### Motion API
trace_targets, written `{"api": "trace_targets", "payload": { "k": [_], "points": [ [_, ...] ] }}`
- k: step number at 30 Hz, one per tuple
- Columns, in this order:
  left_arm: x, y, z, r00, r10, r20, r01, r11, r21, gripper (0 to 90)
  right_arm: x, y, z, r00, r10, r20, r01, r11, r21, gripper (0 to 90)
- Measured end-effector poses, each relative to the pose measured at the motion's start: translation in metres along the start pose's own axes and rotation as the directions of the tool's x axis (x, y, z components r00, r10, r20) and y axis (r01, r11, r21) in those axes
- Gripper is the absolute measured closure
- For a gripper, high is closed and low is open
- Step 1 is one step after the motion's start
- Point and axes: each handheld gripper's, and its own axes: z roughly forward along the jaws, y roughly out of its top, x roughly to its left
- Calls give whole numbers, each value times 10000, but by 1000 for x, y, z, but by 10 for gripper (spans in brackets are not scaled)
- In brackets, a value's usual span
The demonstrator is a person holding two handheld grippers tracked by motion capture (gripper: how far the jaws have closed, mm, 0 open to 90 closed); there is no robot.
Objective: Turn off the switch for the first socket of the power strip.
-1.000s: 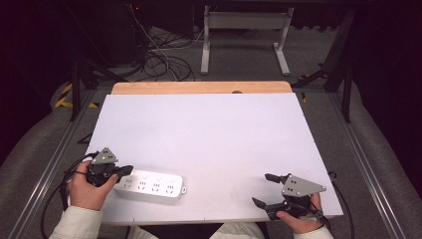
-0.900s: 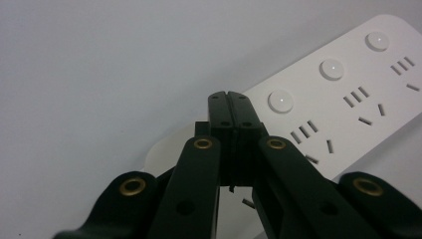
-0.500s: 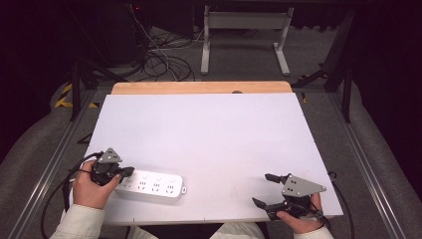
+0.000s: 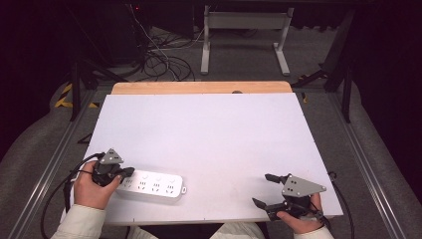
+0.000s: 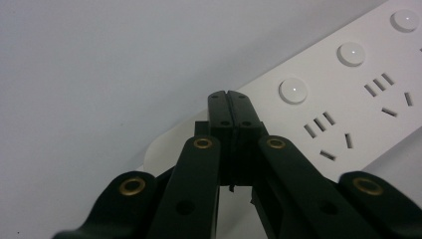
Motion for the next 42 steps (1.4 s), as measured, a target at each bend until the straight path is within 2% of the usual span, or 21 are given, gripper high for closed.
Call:
{"api": "trace_targets", "payload": {
  "k": [3, 12, 13, 18, 27, 30, 38, 42],
  "points": [
    [0, -1, 0, 9999, 141, -52, -142, 9999, -49, 900, 0, 0, 0, 10000, -1, -2, 1, 10000, -1, 150],
    [1, -2, 0, 10000, -4, 69, 4, 10000, -96, 900, 1, 0, 0, 10000, -30, -30, 30, 10000, 11, 151],
    [1, -2, -1, 9998, 45, -209, -45, 10000, -18, 900, 1, 0, 0, 10000, -30, -19, 30, 10000, 1, 151],
    [2, -5, -1, 9997, 63, -215, -68, 9998, -200, 900, 1, 0, 0, 10000, -45, -58, 45, 10000, -22, 152],
    [-1, -5, 0, 9997, -3, -227, -1, 9999, -149, 900, 2, 0, 1, 10000, -27, -67, 27, 10000, -13, 152],
    [-3, -3, 0, 9990, 117, -421, -120, 9999, -75, 900, 2, 0, 1, 10000, -28, -71, 28, 10000, -11, 152],
    [-2, -6, 3, 9997, -139, -185, 132, 9991, -410, 900, 2, 1, 1, 10000, -37, -74, 37, 10000, 7, 152],
    [-8, -5, 3, 9979, 37, -648, -62, 9992, -382, 900, 2, 0, 0, 10000, 3, -72, -3, 10000, -22, 152]
  ]
}}
